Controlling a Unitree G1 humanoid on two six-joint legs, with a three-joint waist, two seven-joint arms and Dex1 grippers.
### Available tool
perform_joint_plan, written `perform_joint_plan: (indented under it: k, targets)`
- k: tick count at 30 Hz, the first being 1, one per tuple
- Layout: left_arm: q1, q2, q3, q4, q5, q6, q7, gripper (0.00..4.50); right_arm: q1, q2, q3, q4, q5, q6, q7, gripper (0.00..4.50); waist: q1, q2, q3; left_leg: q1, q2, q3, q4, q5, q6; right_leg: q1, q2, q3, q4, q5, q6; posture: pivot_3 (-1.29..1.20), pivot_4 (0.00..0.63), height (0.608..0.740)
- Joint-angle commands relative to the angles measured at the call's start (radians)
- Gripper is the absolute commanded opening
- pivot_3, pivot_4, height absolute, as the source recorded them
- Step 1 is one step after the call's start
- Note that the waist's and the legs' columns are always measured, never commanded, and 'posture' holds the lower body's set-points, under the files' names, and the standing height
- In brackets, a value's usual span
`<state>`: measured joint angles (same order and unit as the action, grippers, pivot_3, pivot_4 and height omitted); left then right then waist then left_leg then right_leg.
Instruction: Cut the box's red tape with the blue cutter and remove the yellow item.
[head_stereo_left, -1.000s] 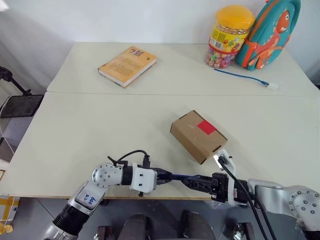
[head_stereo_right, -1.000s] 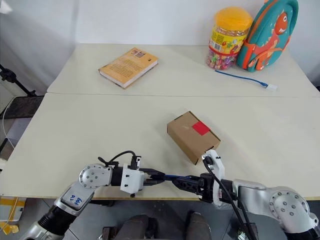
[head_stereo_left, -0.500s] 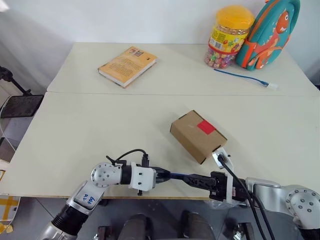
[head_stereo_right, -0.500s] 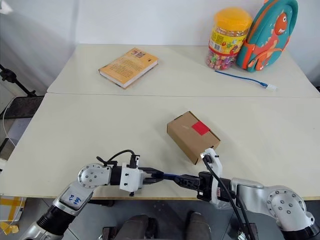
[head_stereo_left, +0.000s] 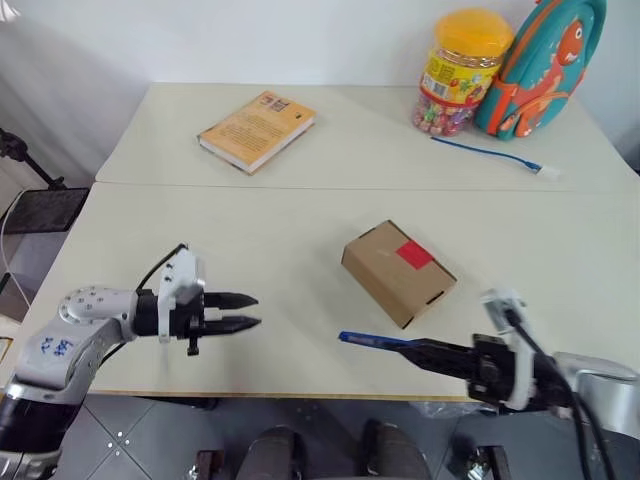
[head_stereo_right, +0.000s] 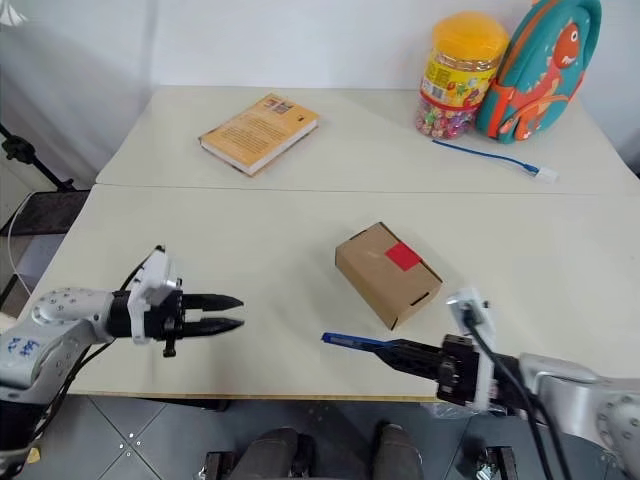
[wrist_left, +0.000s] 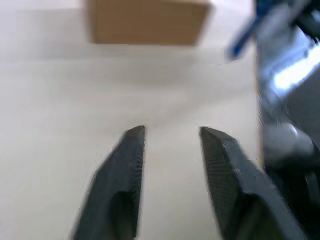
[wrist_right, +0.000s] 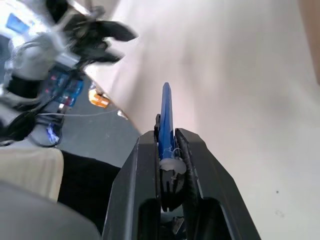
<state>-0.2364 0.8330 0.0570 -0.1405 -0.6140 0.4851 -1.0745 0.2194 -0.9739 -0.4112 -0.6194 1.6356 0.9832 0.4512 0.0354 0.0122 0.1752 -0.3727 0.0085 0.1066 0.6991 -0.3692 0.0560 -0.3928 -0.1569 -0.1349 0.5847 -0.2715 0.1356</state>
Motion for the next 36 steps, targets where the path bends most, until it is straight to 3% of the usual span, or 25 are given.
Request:
perform_joint_plan:
  k: [1,3,6,9,16,19,25,32,36]
  targets:
    - [-0.044,-0.051,-0.015,0.022,0.021,-0.003,0.021,0.48,0.049,-0.025,-0.176,-0.043,0.032,-0.004,0.07,0.18,0.001,-0.004,0.001,0.0,0.0,0.0,0.0,0.0,0.0,0.0,0.0,0.0,0.0,0.0,0.0,0.0,0.15,0.74]
    - [-0.117,-0.137,-0.072,0.04,0.038,0.0,0.045,0.03,0.084,-0.049,-0.321,-0.031,-0.005,0.008,0.112,0.18,0.006,-0.005,0.002,0.0,0.001,0.0,0.0,-0.001,-0.001,0.0,0.001,0.0,0.0,0.0,0.0,0.0,0.15,0.74]
    - [-0.238,-0.268,-0.155,0.092,0.082,-0.009,0.065,0.0,0.098,-0.065,-0.455,-0.003,-0.032,0.0,0.117,0.18,0.023,-0.008,0.003,0.0,0.0,0.001,0.001,-0.001,0.0,0.0,0.002,0.002,0.0,0.0,0.001,0.0,0.15,0.74]
    - [-0.288,-0.304,-0.197,0.127,0.127,-0.038,0.032,0.0,0.088,-0.058,-0.445,-0.009,0.0,-0.013,0.091,0.18,0.013,-0.013,0.002,0.0,0.001,0.002,0.001,-0.001,-0.001,0.0,0.004,0.002,-0.001,0.0,0.001,0.0,0.15,0.74]
    - [-0.315,-0.29,-0.188,0.154,0.19,-0.188,-0.054,0.0,0.018,-0.008,-0.247,-0.055,-0.004,-0.069,0.004,0.18,-0.009,-0.013,0.002,0.002,0.006,0.006,0.0,-0.001,-0.004,-0.002,0.008,0.002,0.0,0.0,0.0,0.0,0.15,0.74]
    - [-0.295,-0.245,-0.14,0.141,0.197,-0.244,-0.074,0.55,-0.043,0.015,-0.113,-0.036,0.039,-0.083,-0.104,0.18,-0.012,-0.014,0.003,0.002,0.007,0.007,0.001,0.0,-0.004,-0.002,0.007,0.004,0.0,0.0,0.0,0.0,0.15,0.74]
    - [-0.229,-0.106,-0.098,0.134,0.242,-0.346,-0.146,2.38,-0.152,0.108,0.182,0.008,0.06,-0.076,-0.28,0.18,-0.013,-0.013,0.003,0.002,0.007,0.007,0.001,0.0,-0.005,-0.003,0.007,0.004,0.0,0.0,-0.001,0.0,0.15,0.74]
    - [-0.091,-0.065,-0.112,0.071,0.294,-0.408,-0.145,4.49,-0.263,0.263,0.45,0.114,-0.16,-0.024,-0.323,0.18,-0.013,-0.013,0.003,0.0,0.006,0.007,0.0,-0.001,-0.005,-0.005,0.006,0.003,0.001,0.0,-0.001,0.0,0.15,0.74]
    - [-0.042,-0.068,-0.14,0.019,0.328,-0.457,-0.15,4.5,-0.286,0.302,0.51,0.152,-0.217,0.02,-0.321,0.18,-0.019,-0.013,0.003,0.001,0.007,0.008,0.0,-0.001,-0.006,-0.006,0.007,0.003,0.003,0.0,-0.001,0.0,0.15,0.74]
